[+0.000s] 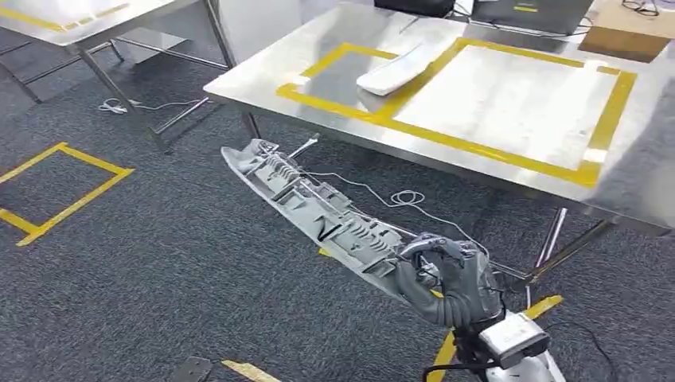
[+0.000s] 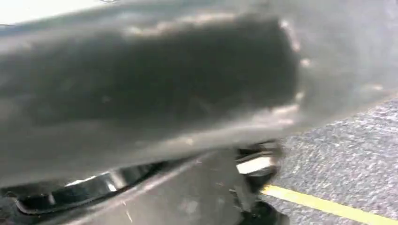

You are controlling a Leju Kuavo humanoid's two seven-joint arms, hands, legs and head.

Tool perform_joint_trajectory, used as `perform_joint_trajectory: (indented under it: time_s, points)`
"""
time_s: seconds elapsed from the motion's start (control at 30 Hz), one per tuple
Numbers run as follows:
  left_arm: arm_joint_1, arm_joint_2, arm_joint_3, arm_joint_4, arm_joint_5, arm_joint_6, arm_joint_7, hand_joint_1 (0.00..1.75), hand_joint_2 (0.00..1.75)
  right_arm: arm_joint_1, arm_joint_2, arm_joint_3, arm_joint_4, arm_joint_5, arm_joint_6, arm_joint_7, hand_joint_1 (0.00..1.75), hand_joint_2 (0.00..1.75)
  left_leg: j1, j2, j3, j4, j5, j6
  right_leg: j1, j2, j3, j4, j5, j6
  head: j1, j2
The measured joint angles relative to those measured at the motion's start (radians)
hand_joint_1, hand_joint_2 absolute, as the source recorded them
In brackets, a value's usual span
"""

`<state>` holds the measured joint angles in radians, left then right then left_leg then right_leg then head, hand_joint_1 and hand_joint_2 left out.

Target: Take the parts from the cabinet and place them on the table.

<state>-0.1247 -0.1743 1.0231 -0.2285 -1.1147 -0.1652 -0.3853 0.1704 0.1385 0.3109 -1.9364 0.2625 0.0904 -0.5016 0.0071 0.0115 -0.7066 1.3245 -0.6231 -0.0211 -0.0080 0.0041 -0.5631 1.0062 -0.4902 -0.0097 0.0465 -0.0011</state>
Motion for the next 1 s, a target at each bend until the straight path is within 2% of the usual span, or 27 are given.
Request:
perform_joint_trajectory:
  time_s: [0.03,0.07,0.13,0.17,0.2,0.27,0.3,0.33,0.37,0.4,0.47,0.5,0.53,0.57,0.63,0.67,0.7,0.73,0.8,0.83,0.87,0.9,0.93,0.97,1.0]
  points:
    - [0.001,0.0,-0.002,0.0,-0.004,0.001,0.005,0.0,0.0,0.003,0.0,-0.001,0.0,0.0,0.001,0.0,1.75,1.75,0.0,-0.001,0.006,-0.011,0.02,0.001,0.0,0.005,0.001,0.0,0.0,0.0,0.001,0.0]
    - [0.002,0.0,-0.003,0.0,-0.006,0.001,0.006,0.0,0.0,0.005,0.0,-0.002,0.0,-0.001,0.001,0.0,1.75,1.75,0.0,-0.002,0.031,-0.064,0.06,0.004,0.0,0.011,0.002,0.0,0.0,0.0,0.0,0.0]
    - [0.002,0.0,-0.007,0.0,-0.006,0.002,0.008,0.0,0.0,0.005,0.0,-0.002,0.0,-0.001,0.003,0.0,1.75,1.75,0.0,-0.013,0.111,-0.234,0.148,0.014,0.0,0.02,0.007,0.0,-0.001,0.001,0.0,0.0]
    - [0.002,0.002,-0.008,0.0,-0.006,0.002,0.008,0.0,0.0,0.005,0.0,-0.003,0.0,-0.001,0.002,0.0,1.75,1.75,-0.001,-0.029,0.136,-0.285,0.148,0.019,0.001,0.023,0.005,0.001,-0.002,0.005,0.001,0.0]
    - [0.002,0.002,-0.008,0.0,-0.006,0.002,0.008,0.0,0.0,0.004,0.0,-0.003,0.0,-0.001,0.002,0.0,1.75,1.75,-0.002,-0.027,0.144,-0.308,0.145,0.02,0.006,0.029,0.0,0.006,-0.002,0.01,0.001,0.0]
    - [0.001,0.003,-0.009,0.0,-0.006,0.002,0.008,0.0,0.0,0.006,0.0,-0.006,0.0,-0.002,0.003,-0.001,1.75,1.75,-0.004,-0.025,0.135,-0.304,0.142,0.023,0.003,0.03,-0.008,0.002,0.004,0.021,0.001,0.0]
    - [0.002,0.003,-0.009,0.0,-0.005,0.002,0.008,0.0,0.0,0.008,0.0,-0.007,0.0,-0.001,0.003,-0.001,1.75,1.75,-0.004,-0.024,0.136,-0.309,0.145,0.029,0.002,0.03,-0.007,-0.001,0.005,0.027,0.002,0.0]
    - [0.001,0.003,-0.01,0.0,-0.004,0.002,0.006,0.0,0.0,0.008,0.0,-0.008,0.0,-0.001,0.003,-0.001,1.75,1.75,0.002,-0.02,0.139,-0.32,0.152,0.039,0.004,0.027,-0.011,0.001,-0.002,0.033,0.002,0.0]
    - [-0.001,0.003,-0.01,0.0,-0.004,0.001,0.005,0.0,0.0,0.008,0.0,-0.008,0.0,-0.002,0.004,-0.001,1.75,1.75,0.003,-0.017,0.14,-0.323,0.153,0.043,0.002,0.015,-0.023,0.022,-0.021,0.037,0.005,0.0]
    - [-0.001,0.002,-0.01,0.0,-0.003,0.001,0.005,0.0,0.0,0.005,0.0,-0.008,0.0,-0.002,0.005,-0.001,1.75,1.75,0.003,-0.016,0.139,-0.322,0.154,0.047,0.002,0.009,-0.048,0.079,-0.055,0.039,0.007,0.0]
    - [0.001,0.001,-0.011,0.0,-0.001,-0.001,0.005,0.0,0.0,0.005,0.0,-0.008,0.0,-0.002,0.006,-0.001,1.75,1.75,0.002,-0.008,0.138,-0.322,0.153,0.048,0.001,0.007,-0.127,0.25,-0.127,0.044,0.005,0.0]
    - [0.002,0.001,-0.011,0.0,0.003,-0.001,0.005,0.0,0.0,0.005,0.0,-0.009,0.001,-0.002,0.007,-0.001,1.75,1.75,0.002,-0.005,0.138,-0.322,0.152,0.049,0.002,0.007,-0.156,0.308,-0.14,0.046,0.006,0.0]
    - [0.003,0.001,-0.011,0.0,0.003,-0.001,0.003,0.0,0.0,0.006,0.0,-0.008,0.002,-0.002,0.009,-0.001,1.75,1.75,0.002,-0.002,0.139,-0.322,0.152,0.049,0.001,0.006,-0.162,0.315,-0.129,0.047,0.005,0.0]
    - [0.003,0.0,-0.012,0.0,0.005,-0.002,0.002,0.0,0.0,0.007,0.0,-0.009,0.002,-0.002,0.011,0.0,1.75,1.75,0.002,0.0,0.139,-0.321,0.152,0.049,-0.001,0.005,-0.145,0.276,-0.096,0.048,0.006,0.0]
    - [0.002,-0.004,-0.013,0.0,0.006,-0.002,0.001,0.0,0.0,0.006,0.0,-0.01,0.002,-0.001,0.011,0.003,1.75,1.75,0.002,0.003,0.143,-0.32,0.149,0.045,-0.003,-0.006,-0.061,0.104,-0.007,0.046,0.006,0.0]
    - [0.002,-0.005,-0.014,0.0,0.006,-0.002,-0.001,0.0,0.0,0.005,0.0,-0.01,0.002,-0.001,0.014,0.003,1.75,1.75,0.002,0.003,0.144,-0.318,0.146,0.041,-0.003,-0.023,-0.025,0.027,0.012,0.044,0.006,0.0]
    - [0.002,-0.005,-0.014,0.0,0.006,-0.002,-0.003,0.0,0.0,0.004,0.0,-0.01,0.002,0.0,0.014,0.003,1.75,1.75,-0.007,0.004,0.139,-0.31,0.143,0.034,0.004,-0.03,-0.004,0.001,-0.001,0.043,0.006,0.0]
    - [0.002,-0.006,-0.014,0.0,0.006,-0.003,-0.004,0.0,0.0,0.006,0.0,-0.01,0.0,0.0,0.015,0.004,1.75,1.75,-0.006,0.005,0.137,-0.312,0.146,0.029,0.002,-0.024,-0.008,0.007,-0.001,0.035,0.002,0.0]
    - [0.003,-0.008,-0.014,0.0,0.006,-0.003,-0.004,0.0,0.0,0.011,0.0,-0.013,0.0,0.0,0.015,0.004,1.75,1.75,-0.005,0.013,0.138,-0.313,0.148,0.022,0.005,-0.016,-0.013,0.009,0.0,0.027,0.003,0.0]
    - [0.002,-0.008,-0.014,0.0,0.006,-0.003,-0.004,0.0,0.0,0.011,0.0,-0.013,0.0,0.002,0.015,0.005,1.75,1.75,-0.004,0.015,0.139,-0.311,0.144,0.016,0.001,-0.013,-0.011,0.003,0.004,0.02,0.004,0.0]
    - [0.002,-0.008,-0.014,0.0,0.006,-0.003,-0.004,0.0,0.0,0.011,0.0,-0.013,0.0,0.003,0.015,0.005,1.75,1.75,-0.002,0.007,0.135,-0.298,0.129,0.011,-0.002,-0.012,-0.008,0.0,0.007,0.015,0.004,0.0]
    - [0.002,-0.008,-0.014,0.0,0.006,-0.003,-0.004,0.0,0.0,0.009,0.0,-0.014,-0.001,0.003,0.016,0.005,1.75,1.75,-0.001,0.001,0.115,-0.248,0.094,0.006,-0.002,-0.009,-0.008,0.0,0.006,0.007,-0.002,0.0]
    - [0.003,-0.008,-0.014,0.0,0.007,-0.003,-0.004,0.0,0.0,0.009,0.001,-0.014,-0.001,0.002,0.017,0.005,1.75,1.75,0.0,0.0,0.08,-0.17,0.054,0.004,-0.002,-0.007,-0.009,0.001,0.006,0.002,-0.001,0.0]
    - [0.004,-0.008,-0.014,0.0,0.008,-0.003,-0.004,0.0,0.0,0.009,0.001,-0.014,0.0,0.003,0.017,0.005,1.75,1.75,0.0,0.0,0.042,-0.085,0.018,0.002,0.0,-0.004,-0.009,0.001,0.006,0.001,0.0,0.0]
    - [0.005,-0.008,-0.014,0.0,0.008,-0.003,-0.003,0.0,0.0,0.009,0.001,-0.015,0.0,0.003,0.018,0.005,1.75,1.75,0.0,-0.001,0.012,-0.022,-0.001,0.001,0.001,0.0,-0.009,0.001,0.006,0.001,-0.001,0.0]
